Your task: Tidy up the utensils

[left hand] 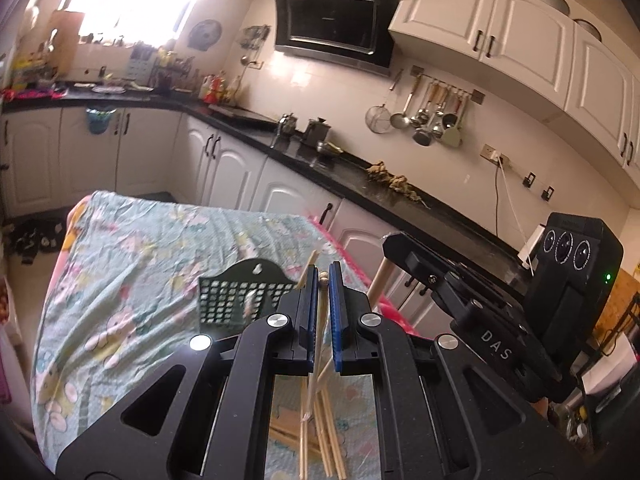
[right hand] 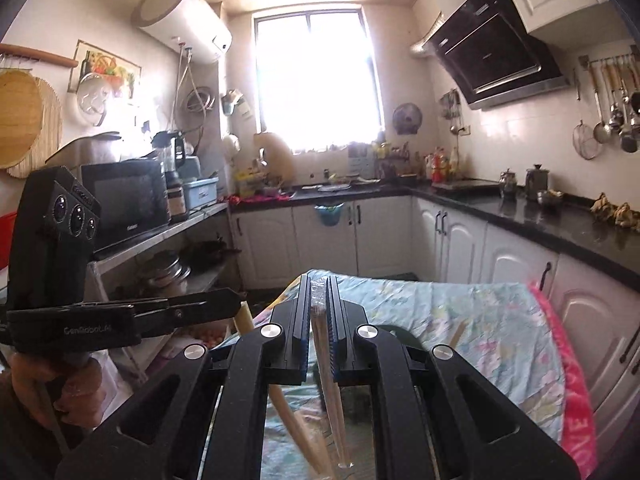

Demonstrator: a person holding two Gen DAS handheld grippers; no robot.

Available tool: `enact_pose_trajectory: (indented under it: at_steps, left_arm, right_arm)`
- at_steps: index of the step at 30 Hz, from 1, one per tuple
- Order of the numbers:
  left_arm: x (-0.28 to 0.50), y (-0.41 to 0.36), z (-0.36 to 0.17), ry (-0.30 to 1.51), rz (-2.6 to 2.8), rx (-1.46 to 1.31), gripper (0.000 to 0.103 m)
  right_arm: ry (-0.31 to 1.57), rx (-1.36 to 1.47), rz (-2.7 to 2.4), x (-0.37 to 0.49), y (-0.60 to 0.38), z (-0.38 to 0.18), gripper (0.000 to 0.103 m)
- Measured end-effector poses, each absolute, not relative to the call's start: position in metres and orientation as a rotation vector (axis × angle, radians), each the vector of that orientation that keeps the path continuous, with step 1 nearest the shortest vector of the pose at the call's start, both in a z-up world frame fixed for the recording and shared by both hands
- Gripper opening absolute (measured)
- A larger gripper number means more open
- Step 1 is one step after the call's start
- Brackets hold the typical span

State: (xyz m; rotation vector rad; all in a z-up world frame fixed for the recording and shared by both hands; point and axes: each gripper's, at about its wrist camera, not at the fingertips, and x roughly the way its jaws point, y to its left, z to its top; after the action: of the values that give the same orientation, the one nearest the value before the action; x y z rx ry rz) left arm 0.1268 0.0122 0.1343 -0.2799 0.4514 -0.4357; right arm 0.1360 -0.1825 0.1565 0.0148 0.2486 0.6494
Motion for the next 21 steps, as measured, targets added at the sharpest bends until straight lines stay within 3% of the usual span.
enact_pose_trajectory:
  at_steps: [21]
  left_arm:
    - [0.186, -0.011, 0.202, 0.348, -0.433, -0.223, 0.003]
  right_arm:
    - [0.124, 0.034, 0.562, 0.176, -0.214, 0.213, 0.008]
